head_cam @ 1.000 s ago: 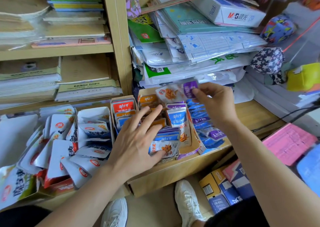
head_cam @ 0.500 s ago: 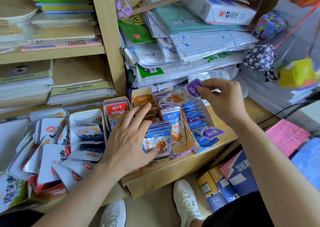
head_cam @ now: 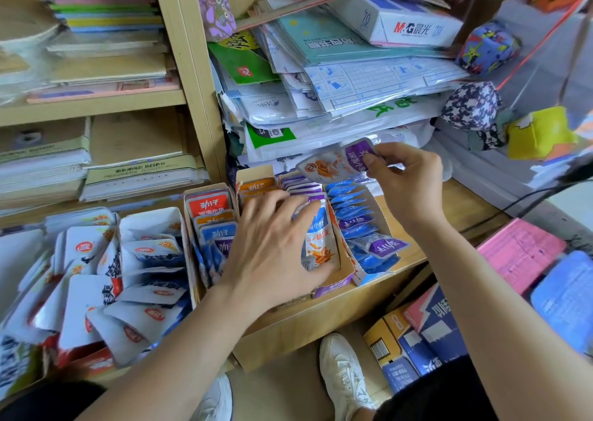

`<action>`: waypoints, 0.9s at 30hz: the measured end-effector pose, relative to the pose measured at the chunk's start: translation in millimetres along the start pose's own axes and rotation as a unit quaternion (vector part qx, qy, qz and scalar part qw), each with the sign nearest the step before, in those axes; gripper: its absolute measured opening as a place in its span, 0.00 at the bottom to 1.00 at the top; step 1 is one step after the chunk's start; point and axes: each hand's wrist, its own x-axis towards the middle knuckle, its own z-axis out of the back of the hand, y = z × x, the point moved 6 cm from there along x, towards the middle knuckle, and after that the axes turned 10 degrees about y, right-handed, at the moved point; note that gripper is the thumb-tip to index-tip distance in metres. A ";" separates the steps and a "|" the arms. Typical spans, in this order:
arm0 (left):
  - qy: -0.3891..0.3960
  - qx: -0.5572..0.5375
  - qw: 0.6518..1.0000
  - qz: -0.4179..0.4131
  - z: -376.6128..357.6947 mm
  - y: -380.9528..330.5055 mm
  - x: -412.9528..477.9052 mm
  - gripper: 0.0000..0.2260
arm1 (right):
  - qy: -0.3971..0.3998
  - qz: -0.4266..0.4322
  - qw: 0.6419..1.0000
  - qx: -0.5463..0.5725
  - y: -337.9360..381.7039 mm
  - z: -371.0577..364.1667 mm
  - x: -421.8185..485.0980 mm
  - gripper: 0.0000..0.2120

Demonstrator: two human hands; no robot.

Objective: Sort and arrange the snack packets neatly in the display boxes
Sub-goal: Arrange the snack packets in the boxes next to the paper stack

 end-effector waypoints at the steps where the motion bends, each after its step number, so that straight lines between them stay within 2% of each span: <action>1: 0.018 0.007 1.000 0.007 -5.4 -2.5 7.9 0.41 | 0.002 -0.005 1.000 0.000 -1.2 -0.2 -0.4 0.09; 4: 0.099 0.053 0.992 0.049 -30.4 0.9 24.7 0.46 | -0.002 -0.016 1.000 -0.006 -7.1 0.5 -1.4 0.05; 7: 0.105 0.091 0.988 0.061 -42.8 4.0 30.7 0.46 | 0.001 -0.022 1.000 -0.021 -12.5 2.6 -1.7 0.03; 11: 0.055 0.066 0.995 0.043 -39.8 7.8 27.5 0.39 | 0.002 -0.030 0.999 -0.021 -18.2 7.4 -1.4 0.04; 16: -0.074 -0.030 0.995 -0.057 -28.6 -0.3 8.2 0.18 | 0.009 -0.013 1.000 0.010 -13.6 11.1 -0.7 0.03; 20: -0.127 -0.082 0.983 -0.101 -23.1 -4.1 -8.0 0.08 | 0.053 0.012 0.998 0.017 -7.5 2.4 -0.4 0.03; 24: -0.157 -0.102 0.971 -0.151 -18.8 -8.0 -14.8 0.01 | 0.145 0.040 0.984 -0.096 -4.8 -26.0 -0.6 0.05; 27: -0.159 -0.111 0.963 -0.190 -19.3 -9.2 -19.0 0.02 | 0.212 0.080 0.960 -0.162 -7.2 -55.9 -6.9 0.08</action>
